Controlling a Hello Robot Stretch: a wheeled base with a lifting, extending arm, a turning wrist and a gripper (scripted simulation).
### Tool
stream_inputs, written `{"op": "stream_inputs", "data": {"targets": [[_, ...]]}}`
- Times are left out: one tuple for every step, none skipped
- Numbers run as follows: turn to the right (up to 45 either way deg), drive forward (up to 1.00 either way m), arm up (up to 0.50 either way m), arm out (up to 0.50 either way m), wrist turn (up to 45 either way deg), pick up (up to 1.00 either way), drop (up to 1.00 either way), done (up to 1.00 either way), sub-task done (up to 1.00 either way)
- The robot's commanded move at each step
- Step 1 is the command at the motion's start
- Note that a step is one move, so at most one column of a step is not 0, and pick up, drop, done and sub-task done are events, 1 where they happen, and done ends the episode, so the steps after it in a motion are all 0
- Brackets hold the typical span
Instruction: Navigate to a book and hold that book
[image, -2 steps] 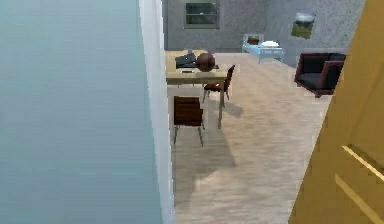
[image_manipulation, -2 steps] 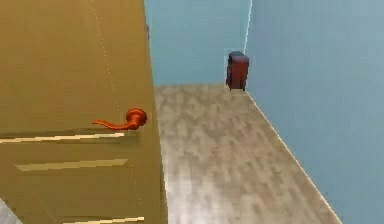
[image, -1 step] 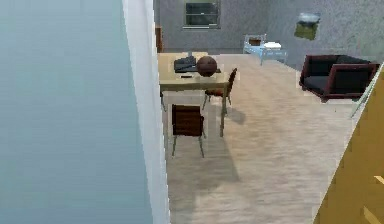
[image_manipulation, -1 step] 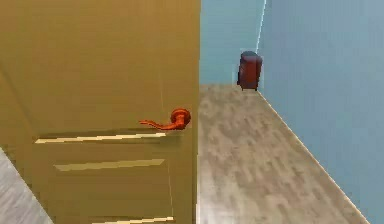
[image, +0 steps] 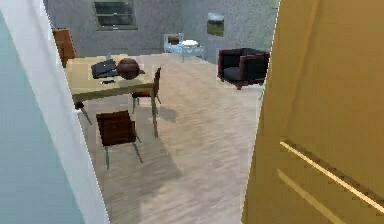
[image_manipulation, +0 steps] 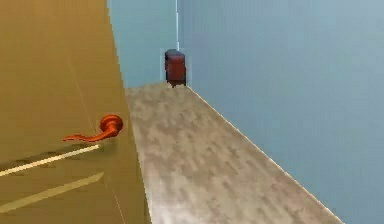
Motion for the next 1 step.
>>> {"op": "stream_inputs", "data": {"targets": [[0.0, 0.65, 0.0, 0.0, 0.0, 0.0, 0.0, 0.0, 0.0]]}}
